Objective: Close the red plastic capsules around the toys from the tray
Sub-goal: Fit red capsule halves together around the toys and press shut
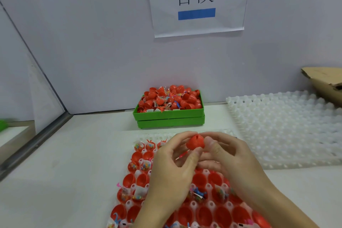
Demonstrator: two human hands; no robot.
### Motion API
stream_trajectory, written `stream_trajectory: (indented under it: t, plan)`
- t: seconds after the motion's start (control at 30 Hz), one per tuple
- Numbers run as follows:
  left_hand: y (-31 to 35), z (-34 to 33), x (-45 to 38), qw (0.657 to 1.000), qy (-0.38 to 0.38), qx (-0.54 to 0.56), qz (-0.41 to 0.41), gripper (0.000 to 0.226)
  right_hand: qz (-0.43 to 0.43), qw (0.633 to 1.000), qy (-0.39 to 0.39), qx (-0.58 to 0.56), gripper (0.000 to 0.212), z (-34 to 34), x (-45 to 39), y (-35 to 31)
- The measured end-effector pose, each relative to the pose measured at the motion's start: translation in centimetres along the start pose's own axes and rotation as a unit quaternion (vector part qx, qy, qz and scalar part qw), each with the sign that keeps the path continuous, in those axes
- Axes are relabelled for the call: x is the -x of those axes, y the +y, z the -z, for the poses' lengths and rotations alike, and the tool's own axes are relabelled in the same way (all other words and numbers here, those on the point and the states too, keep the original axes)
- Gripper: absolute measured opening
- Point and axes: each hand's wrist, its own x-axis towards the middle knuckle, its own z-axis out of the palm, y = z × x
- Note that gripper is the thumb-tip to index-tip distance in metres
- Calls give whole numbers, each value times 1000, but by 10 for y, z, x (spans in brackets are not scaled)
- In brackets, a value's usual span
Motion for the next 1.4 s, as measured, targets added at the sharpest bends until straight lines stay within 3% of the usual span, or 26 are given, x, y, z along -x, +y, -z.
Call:
stream_trajectory:
  t: [0.17, 0.37, 0.57, 0.67, 0.8, 0.97, 1.13, 1.27, 1.4]
  plan:
    - [0, 1, -17, 996, -25, -78, -19, 31, 40, 992, 28, 119, 9, 0, -18, -5]
    - [4, 19, -76, 982, -54, -163, -81, 30, 52, 980, 7, 189, 13, -6, -77, -25]
    - [-14, 48, -171, 962, -52, -259, -68, 31, 48, 956, -7, 289, 11, -14, -174, -42]
    - [-24, 61, -215, 947, -72, -307, -66, 38, 96, 891, -21, 442, 16, -17, -221, -48]
    - [-33, 72, -264, 914, -114, -380, -90, 42, 155, 838, -26, 522, 21, -21, -272, -49]
    - [-44, 77, -296, 856, -169, -467, -144, 41, 187, 809, -55, 554, 18, -20, -304, -38]
    - [-50, 86, -299, 815, -193, -518, -176, 34, 224, 807, -62, 542, 17, -17, -305, -25]
    - [-48, 90, -299, 809, -187, -522, -195, 41, 229, 812, -75, 532, 16, -21, -304, -28]
    - [-46, 91, -297, 841, -174, -489, -153, 36, 223, 824, -64, 517, 19, -21, -300, -30]
